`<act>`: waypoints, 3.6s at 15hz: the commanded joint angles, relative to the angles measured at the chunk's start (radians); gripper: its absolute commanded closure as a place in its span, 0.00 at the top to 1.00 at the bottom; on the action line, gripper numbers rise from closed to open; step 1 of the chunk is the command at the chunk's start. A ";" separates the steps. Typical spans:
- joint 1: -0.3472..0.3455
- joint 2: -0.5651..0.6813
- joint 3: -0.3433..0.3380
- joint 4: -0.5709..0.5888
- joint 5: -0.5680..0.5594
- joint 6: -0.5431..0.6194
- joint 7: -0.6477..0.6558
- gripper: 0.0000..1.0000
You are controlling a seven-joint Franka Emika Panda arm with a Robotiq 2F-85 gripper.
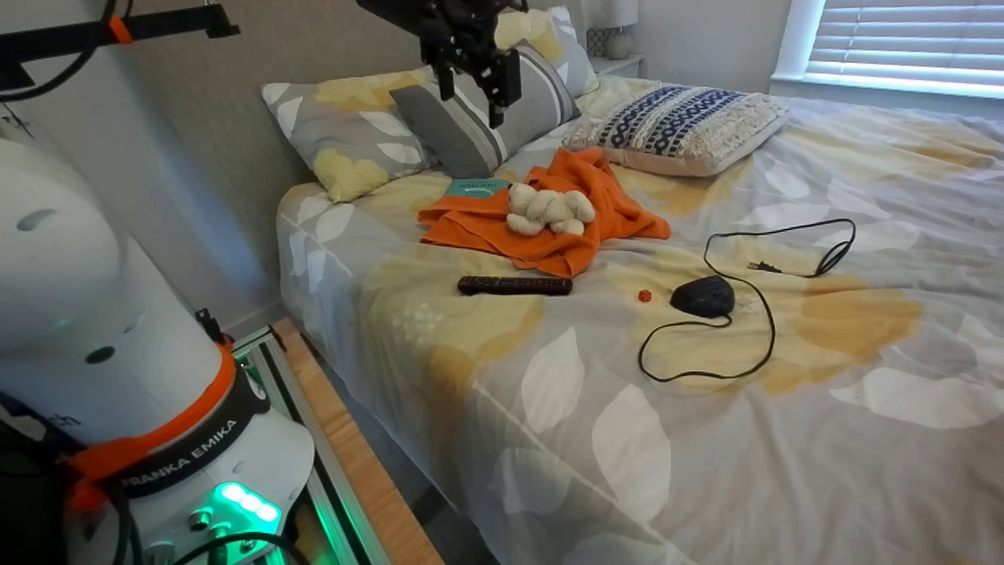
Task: Move the stuffed toy to the right
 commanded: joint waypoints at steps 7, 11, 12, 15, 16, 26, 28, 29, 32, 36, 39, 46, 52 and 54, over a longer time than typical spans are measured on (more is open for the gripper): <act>-0.068 0.416 0.131 0.159 0.006 0.275 0.275 1.00; -0.088 0.421 0.155 0.150 0.016 0.290 0.235 1.00; -0.090 0.432 0.157 0.157 0.015 0.291 0.236 1.00; -0.092 0.435 0.157 0.165 0.013 0.291 0.236 1.00; -0.092 0.435 0.157 0.166 0.013 0.291 0.236 1.00; -0.072 0.676 0.181 0.288 -0.250 0.479 0.246 1.00; -0.071 0.717 0.180 0.320 -0.291 0.521 0.245 1.00; -0.070 0.737 0.180 0.334 -0.306 0.540 0.245 1.00; -0.071 0.782 0.191 0.370 -0.314 0.567 0.249 1.00; -0.076 0.827 0.215 0.414 -0.303 0.572 0.243 0.91; -0.070 0.853 0.219 0.444 -0.309 0.565 0.246 0.84; -0.079 0.918 0.239 0.501 -0.297 0.575 0.235 0.79; -0.072 0.957 0.237 0.529 -0.306 0.586 0.238 0.75; -0.067 0.966 0.227 0.537 -0.310 0.588 0.248 0.75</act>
